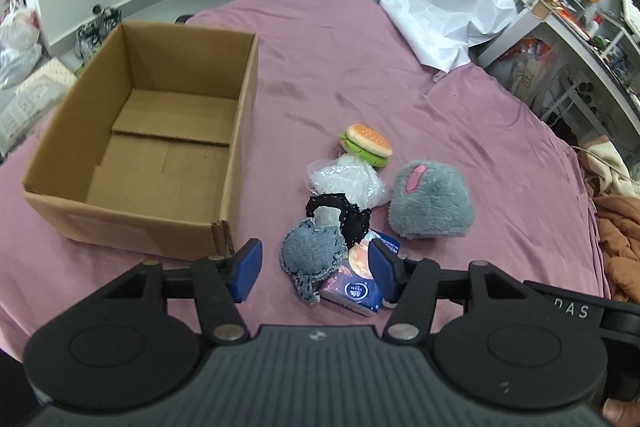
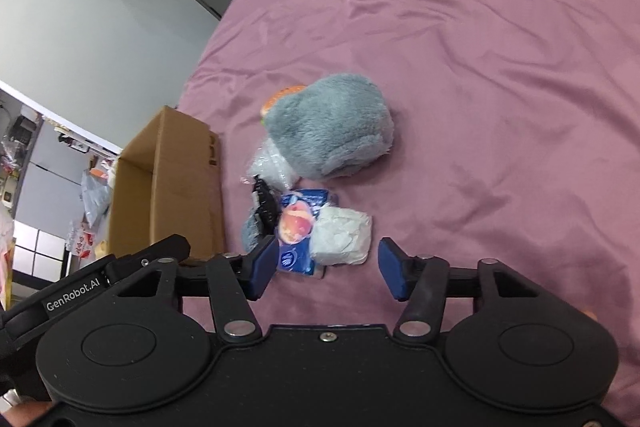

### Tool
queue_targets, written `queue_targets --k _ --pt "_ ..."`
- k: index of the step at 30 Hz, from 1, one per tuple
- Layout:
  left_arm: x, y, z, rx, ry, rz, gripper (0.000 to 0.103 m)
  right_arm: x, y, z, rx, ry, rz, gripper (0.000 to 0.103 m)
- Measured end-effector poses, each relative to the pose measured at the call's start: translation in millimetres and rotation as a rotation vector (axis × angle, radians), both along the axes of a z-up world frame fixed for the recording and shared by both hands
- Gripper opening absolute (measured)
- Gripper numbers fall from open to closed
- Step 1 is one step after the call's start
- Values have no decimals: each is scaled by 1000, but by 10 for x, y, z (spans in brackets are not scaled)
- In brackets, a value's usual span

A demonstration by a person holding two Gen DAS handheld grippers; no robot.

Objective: Organize soft objects
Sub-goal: 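Lower the left tool onto the blue denim plush while the right tool lowers onto the white cloth bundle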

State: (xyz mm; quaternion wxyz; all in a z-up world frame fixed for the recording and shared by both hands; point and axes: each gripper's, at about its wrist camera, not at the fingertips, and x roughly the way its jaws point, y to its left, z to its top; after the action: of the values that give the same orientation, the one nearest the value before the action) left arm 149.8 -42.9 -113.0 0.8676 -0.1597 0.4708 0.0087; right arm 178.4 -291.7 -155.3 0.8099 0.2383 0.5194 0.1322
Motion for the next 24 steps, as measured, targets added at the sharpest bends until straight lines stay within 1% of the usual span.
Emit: queue_targets --k 8,14,17,22,24 --pt "215 -1 -271 -56 54 48 53 236 64 -231 40 78 -11 49" --pt "339 -9 -492 -75 105 53 53 328 159 -321 23 99 5 49" --pt "379 -27 -614 -84 127 59 53 354 160 -407 13 127 10 49" --pt "418 -75 -742 -77 150 67 45 396 159 -481 13 137 11 49" --pt "423 -91 -760 -75 141 72 39 417 183 -527 11 149 17 48"
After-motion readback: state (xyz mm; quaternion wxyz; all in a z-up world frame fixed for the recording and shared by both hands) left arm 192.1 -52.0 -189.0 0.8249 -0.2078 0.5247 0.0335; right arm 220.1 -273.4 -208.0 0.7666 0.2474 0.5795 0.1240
